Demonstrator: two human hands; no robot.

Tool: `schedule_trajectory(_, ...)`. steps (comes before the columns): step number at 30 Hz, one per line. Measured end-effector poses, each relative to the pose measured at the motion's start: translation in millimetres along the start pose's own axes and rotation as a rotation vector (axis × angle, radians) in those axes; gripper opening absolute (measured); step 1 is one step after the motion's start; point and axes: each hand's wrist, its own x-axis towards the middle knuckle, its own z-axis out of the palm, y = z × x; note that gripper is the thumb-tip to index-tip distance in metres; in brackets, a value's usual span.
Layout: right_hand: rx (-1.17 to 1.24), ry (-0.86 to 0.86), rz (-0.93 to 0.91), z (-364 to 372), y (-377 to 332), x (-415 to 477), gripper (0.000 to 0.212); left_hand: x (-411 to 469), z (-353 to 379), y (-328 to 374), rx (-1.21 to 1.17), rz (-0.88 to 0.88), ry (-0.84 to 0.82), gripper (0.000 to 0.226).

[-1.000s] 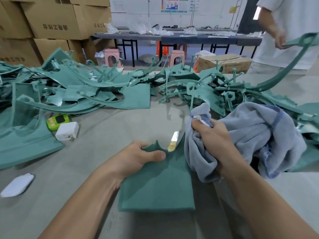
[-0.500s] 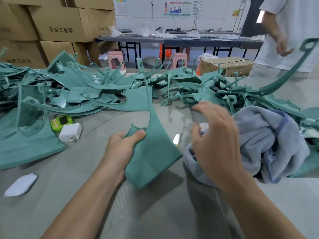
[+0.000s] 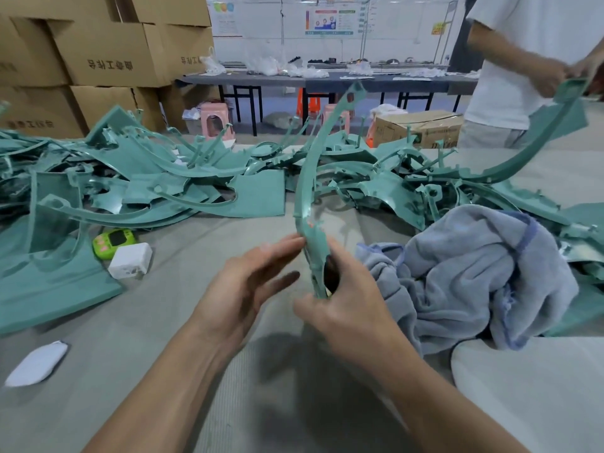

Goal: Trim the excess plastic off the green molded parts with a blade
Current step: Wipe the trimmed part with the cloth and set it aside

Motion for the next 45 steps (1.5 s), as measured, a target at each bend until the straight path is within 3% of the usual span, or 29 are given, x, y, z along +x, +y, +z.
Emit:
schedule_trajectory(1, 0.079, 0.073, 0.017, -1, 3, 2, 0.038, 1, 2, -1, 0.096, 0.035, 0.047, 0.032)
schedule_trajectory(3, 0.222, 0.199, 0.165, -3, 8, 6, 0.022, 2, 9, -4, 0.252, 0.093, 0.204, 0.042)
schedule_trajectory(5, 0.407, 0.182, 0.347, -4, 13, 8, 0.017, 2, 13, -7, 0.237, 0.132, 0.282, 0.045)
schedule_trajectory(8, 0.507, 0.115, 0.451, -12, 12, 10, 0.014, 2, 13, -6, 0.199, 0.048, 0.302, 0.022)
schedule_trajectory(11, 0.267, 0.215, 0.394, -18, 12, 11, 0.008, 3, 15, -7, 0.146, -0.003, 0.334, 0.024)
schedule_trajectory(13, -0.201, 0.454, 0.212, -21, 14, 8, 0.007, 3, 18, -7, 0.133, 0.038, 0.431, 0.028)
schedule_trajectory(14, -0.407, 0.549, 0.096, -21, 10, 6, 0.020, 4, 17, -7, 0.146, 0.080, 0.499, 0.028)
schedule_trajectory(15, -0.512, 0.532, -0.012, -20, 7, 4, 0.037, 5, 15, -5, 0.156, 0.128, 0.552, 0.027)
schedule_trajectory(16, -0.536, 0.409, -0.089, -17, 4, 3, 0.056, 5, 13, -4, 0.156, 0.173, 0.573, 0.027)
schedule_trajectory(19, -0.665, -0.079, -0.130, 0, 6, -1, 0.106, 3, 15, -4, -0.016, 0.129, 0.463, 0.029)
schedule_trajectory(20, -0.785, -0.142, -0.147, 6, 11, -2, 0.112, 2, 18, -4, -0.124, 0.059, 0.373, 0.027)
schedule_trajectory(22, -0.844, -0.094, -0.196, 11, 16, -3, 0.103, -1, 20, 0, -0.307, -0.049, 0.200, 0.034)
schedule_trajectory(24, -0.627, 0.068, -0.219, 4, 17, -2, 0.080, -1, 17, 3, -0.325, -0.041, 0.163, 0.045)
schedule_trajectory(29, -0.009, 0.355, 0.019, -8, 15, 9, 0.030, 3, 8, -2, 0.213, 0.065, 0.488, 0.072)
schedule_trajectory(32, 0.388, 0.286, 0.275, -5, 18, 11, 0.019, 4, 5, -8, 0.195, 0.047, 0.384, 0.066)
schedule_trajectory(35, 0.500, 0.144, 0.449, -4, 21, 10, 0.013, 5, 5, -8, 0.128, 0.084, 0.274, 0.037)
schedule_trajectory(37, 0.322, 0.217, 0.426, -6, 25, 10, 0.014, 4, 6, -9, 0.130, 0.095, 0.317, 0.032)
schedule_trajectory(40, -0.386, 0.410, 0.107, -20, 19, 8, 0.038, 6, 2, -10, 0.264, 0.125, 0.531, 0.033)
schedule_trajectory(42, -0.552, 0.218, -0.101, -21, 9, 5, 0.059, 7, 1, -7, 0.287, 0.133, 0.600, 0.041)
schedule_trajectory(45, -0.749, -0.208, -0.136, -2, 8, 0, 0.100, 7, 6, -5, -0.057, 0.103, 0.422, 0.048)
